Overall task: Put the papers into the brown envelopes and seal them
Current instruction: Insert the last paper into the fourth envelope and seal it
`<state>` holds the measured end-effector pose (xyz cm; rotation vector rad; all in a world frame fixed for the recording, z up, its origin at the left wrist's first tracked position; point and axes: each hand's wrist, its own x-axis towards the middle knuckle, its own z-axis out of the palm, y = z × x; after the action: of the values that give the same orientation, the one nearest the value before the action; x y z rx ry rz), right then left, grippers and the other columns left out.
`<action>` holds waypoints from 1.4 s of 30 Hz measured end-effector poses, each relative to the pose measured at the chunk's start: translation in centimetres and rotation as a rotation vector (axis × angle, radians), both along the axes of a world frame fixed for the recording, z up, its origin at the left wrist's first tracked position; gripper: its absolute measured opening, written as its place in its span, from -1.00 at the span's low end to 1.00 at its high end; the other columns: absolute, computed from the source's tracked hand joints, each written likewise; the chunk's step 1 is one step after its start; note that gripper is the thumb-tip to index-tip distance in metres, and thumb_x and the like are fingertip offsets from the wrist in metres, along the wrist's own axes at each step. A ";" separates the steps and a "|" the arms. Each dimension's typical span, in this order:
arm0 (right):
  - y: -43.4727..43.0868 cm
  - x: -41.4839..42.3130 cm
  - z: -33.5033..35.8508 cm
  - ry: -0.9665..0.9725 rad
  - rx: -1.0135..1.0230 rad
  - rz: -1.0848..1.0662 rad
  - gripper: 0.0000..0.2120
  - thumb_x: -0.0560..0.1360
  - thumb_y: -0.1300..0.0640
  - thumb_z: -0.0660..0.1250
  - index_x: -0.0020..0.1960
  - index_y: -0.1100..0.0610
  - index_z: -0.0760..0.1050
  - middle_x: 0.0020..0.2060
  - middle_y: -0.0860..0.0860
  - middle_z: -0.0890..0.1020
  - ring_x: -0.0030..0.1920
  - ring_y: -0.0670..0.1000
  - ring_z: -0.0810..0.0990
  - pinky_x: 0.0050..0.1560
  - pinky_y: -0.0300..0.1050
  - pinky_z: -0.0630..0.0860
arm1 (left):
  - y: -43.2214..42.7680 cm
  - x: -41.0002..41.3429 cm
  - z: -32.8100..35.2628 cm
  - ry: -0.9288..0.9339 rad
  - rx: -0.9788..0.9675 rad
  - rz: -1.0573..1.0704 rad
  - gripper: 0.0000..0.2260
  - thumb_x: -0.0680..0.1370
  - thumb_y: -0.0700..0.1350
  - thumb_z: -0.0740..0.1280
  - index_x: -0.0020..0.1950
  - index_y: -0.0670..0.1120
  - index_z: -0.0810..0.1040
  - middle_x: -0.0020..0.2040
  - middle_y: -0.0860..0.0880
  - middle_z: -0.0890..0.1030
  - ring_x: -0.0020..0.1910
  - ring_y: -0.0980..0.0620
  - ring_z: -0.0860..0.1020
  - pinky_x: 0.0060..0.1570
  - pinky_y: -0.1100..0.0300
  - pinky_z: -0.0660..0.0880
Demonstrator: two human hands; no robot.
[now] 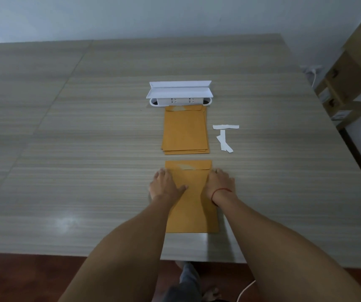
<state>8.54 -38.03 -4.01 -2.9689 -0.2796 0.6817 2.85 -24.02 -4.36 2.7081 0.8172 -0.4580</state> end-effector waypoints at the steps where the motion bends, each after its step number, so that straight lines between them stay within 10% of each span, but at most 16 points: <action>1: 0.0 -0.2 0.2 -0.015 0.043 -0.057 -0.61 0.55 0.15 0.19 0.37 0.14 0.34 0.32 0.11 0.39 0.32 0.13 0.40 0.29 0.01 0.37 | 0.0 -0.4 0.0 -0.031 -0.020 0.038 -0.27 0.45 0.26 0.36 0.44 -0.16 0.29 0.40 -0.11 0.36 0.39 -0.10 0.34 0.29 0.00 0.44; 10: 0.3 -0.4 -0.7 0.215 0.377 -0.586 -0.47 0.42 0.10 0.45 0.32 0.19 0.37 0.26 0.15 0.50 0.25 0.20 0.51 0.17 0.03 0.52 | -0.7 -0.7 0.4 -0.022 -0.213 0.381 -0.21 0.30 0.15 0.55 0.35 -0.17 0.28 0.28 -0.16 0.42 0.31 -0.14 0.40 0.29 0.03 0.42; 19: -0.4 0.5 -1.6 0.282 0.437 -0.544 -0.80 0.44 0.28 0.35 0.01 0.13 0.41 -0.07 0.09 0.54 -0.08 0.10 0.53 -0.21 -0.16 0.46 | 0.0 -0.6 -0.5 -0.053 -0.374 0.568 -0.16 0.17 0.11 0.63 0.30 -0.17 0.36 0.23 -0.13 0.48 0.27 -0.11 0.46 0.24 -0.01 0.50; 27: -1.2 2.4 1.6 0.473 0.731 -0.656 -0.48 0.49 0.22 0.41 0.40 0.19 0.35 0.33 0.12 0.47 0.34 0.12 0.45 0.39 -0.01 0.37 | -0.6 1.1 0.7 -0.110 -0.426 0.618 -0.14 0.20 0.29 0.51 0.33 -0.15 0.36 0.29 -0.15 0.45 0.32 -0.15 0.42 0.28 -0.07 0.44; 42: 5.1 16.4 5.5 0.405 0.804 -0.702 -0.49 0.45 0.23 0.46 0.35 0.19 0.39 0.31 0.13 0.48 0.31 0.13 0.48 0.36 -0.02 0.41 | 7.2 14.2 4.3 -0.287 -0.519 0.658 -0.19 0.11 0.37 0.45 0.12 -0.20 0.55 0.01 -0.17 0.65 -0.01 -0.17 0.63 -0.07 -0.03 0.59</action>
<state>24.90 -32.90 1.51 -1.9096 0.4080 0.7875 17.08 -16.77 -0.05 1.8392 1.2227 -0.0988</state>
